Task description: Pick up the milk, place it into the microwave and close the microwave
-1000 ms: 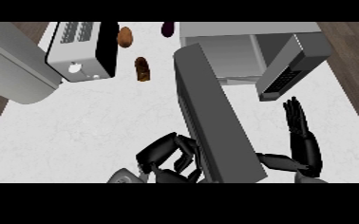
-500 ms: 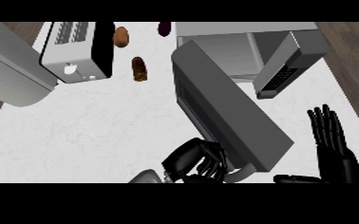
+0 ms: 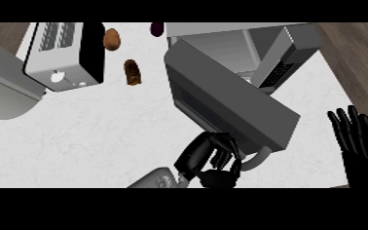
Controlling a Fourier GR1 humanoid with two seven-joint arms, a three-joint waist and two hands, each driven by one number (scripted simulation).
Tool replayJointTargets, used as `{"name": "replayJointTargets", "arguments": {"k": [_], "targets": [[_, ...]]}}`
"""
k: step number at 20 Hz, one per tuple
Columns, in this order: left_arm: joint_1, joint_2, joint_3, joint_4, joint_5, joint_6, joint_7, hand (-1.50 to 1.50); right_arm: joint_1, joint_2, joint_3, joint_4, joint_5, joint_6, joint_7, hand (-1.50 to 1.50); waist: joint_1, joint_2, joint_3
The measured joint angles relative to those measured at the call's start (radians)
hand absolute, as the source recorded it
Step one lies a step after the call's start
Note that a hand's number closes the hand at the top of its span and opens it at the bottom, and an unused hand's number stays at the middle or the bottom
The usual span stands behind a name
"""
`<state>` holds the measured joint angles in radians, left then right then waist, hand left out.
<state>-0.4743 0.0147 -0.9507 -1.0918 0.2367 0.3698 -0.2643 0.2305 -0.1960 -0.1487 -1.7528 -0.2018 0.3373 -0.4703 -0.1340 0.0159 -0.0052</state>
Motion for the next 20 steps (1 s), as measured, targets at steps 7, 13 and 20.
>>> {"name": "replayJointTargets", "arguments": {"k": [7,13,20], "targets": [[-0.126,-0.006,-0.007,0.022,0.139,0.092,-0.032,1.5,-0.011,-0.052,0.038,-0.091,-0.056,0.086,0.064,-1.5,-0.051,0.01,-0.001],[-0.227,-0.009,0.019,0.076,0.243,0.153,-0.027,1.5,-0.019,-0.078,0.038,-0.142,-0.12,0.122,0.104,-1.5,-0.098,0.022,0.0],[-0.308,-0.014,0.092,0.132,0.37,0.187,-0.055,1.5,-0.035,-0.092,0.045,-0.181,-0.184,0.142,0.147,-1.5,-0.137,0.042,-0.002]]}}
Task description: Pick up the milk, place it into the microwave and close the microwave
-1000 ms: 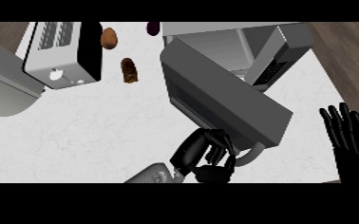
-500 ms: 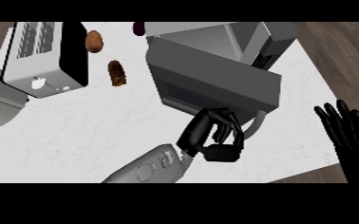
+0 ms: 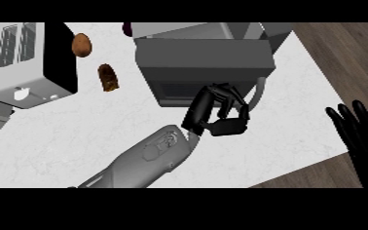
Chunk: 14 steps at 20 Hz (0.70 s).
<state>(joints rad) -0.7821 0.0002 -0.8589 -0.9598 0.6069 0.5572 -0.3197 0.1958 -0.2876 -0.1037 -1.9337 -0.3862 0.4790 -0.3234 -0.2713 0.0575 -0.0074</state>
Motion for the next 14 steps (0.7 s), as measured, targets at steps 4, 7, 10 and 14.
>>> {"name": "replayJointTargets", "arguments": {"k": [4,7,10,14], "targets": [[-0.032,0.0,0.047,0.028,0.07,0.006,-0.039,1.5,-0.005,-0.015,-0.003,-0.018,-0.035,0.008,0.026,-1.5,-0.021,0.009,-0.001],[-0.059,0.0,0.074,0.061,0.109,0.004,-0.066,1.5,-0.01,-0.026,-0.006,-0.034,-0.057,0.013,0.042,-1.5,-0.035,0.015,-0.001],[-0.091,0.0,0.095,0.095,0.142,0.003,-0.089,1.5,-0.019,-0.036,-0.012,-0.044,-0.075,0.016,0.054,-1.5,-0.048,0.02,0.001],[-0.114,0.0,0.109,0.123,0.18,-0.004,-0.124,1.5,-0.031,-0.051,-0.017,-0.062,-0.097,0.02,0.069,-1.5,-0.062,0.023,0.001]]}}
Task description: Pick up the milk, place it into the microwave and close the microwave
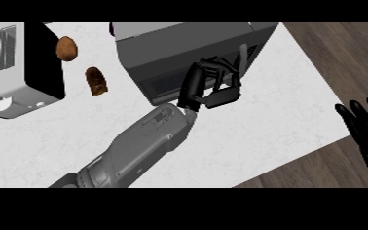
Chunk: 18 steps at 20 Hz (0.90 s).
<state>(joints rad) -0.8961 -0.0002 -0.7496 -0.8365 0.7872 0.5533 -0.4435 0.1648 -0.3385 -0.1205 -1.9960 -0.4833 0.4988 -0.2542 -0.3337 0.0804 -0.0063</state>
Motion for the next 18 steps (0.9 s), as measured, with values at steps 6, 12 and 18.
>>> {"name": "replayJointTargets", "arguments": {"k": [6,12,18], "targets": [[-0.001,0.0,-0.007,0.014,0.04,-0.005,-0.062,1.5,-0.02,-0.021,-0.01,-0.015,-0.034,0.0,0.026,-1.5,-0.007,0.001,0.001],[-0.005,0.0,-0.014,0.028,0.071,-0.007,-0.11,1.5,-0.036,-0.033,-0.016,-0.03,-0.07,-0.006,0.049,-1.5,-0.014,0.002,0.002],[-0.007,0.0,-0.019,0.04,0.098,-0.008,-0.153,1.5,-0.048,-0.051,-0.029,-0.039,-0.1,-0.012,0.073,-1.5,-0.021,0.002,0.003]]}}
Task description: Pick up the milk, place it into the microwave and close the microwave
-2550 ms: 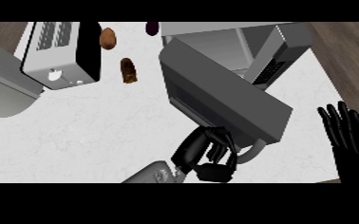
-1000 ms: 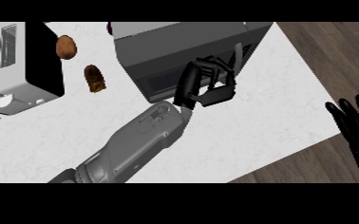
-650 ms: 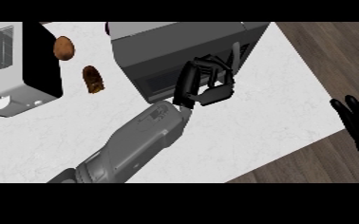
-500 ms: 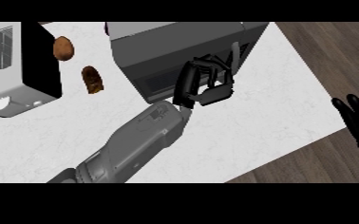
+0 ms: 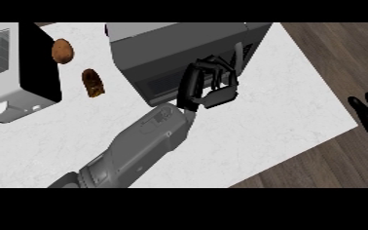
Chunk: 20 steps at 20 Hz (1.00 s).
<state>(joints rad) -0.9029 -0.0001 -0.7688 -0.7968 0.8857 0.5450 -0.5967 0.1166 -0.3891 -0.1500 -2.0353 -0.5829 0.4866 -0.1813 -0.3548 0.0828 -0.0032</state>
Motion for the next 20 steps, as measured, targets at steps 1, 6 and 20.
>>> {"name": "replayJointTargets", "arguments": {"k": [1,6,20], "targets": [[-0.001,0.0,-0.002,0.001,0.005,-0.001,-0.006,1.5,-0.003,-0.004,-0.003,0.0,-0.005,-0.001,0.004,-1.5,0.0,0.001,0.0],[-0.003,0.0,-0.007,0.01,0.026,-0.001,-0.037,1.5,-0.011,-0.02,-0.014,-0.004,-0.028,-0.003,0.021,-1.5,-0.005,0.001,0.001],[-0.016,0.0,-0.03,0.032,0.077,-0.005,-0.1,1.5,-0.045,-0.061,-0.032,-0.023,-0.103,-0.003,0.066,-1.5,-0.009,0.004,0.002]]}}
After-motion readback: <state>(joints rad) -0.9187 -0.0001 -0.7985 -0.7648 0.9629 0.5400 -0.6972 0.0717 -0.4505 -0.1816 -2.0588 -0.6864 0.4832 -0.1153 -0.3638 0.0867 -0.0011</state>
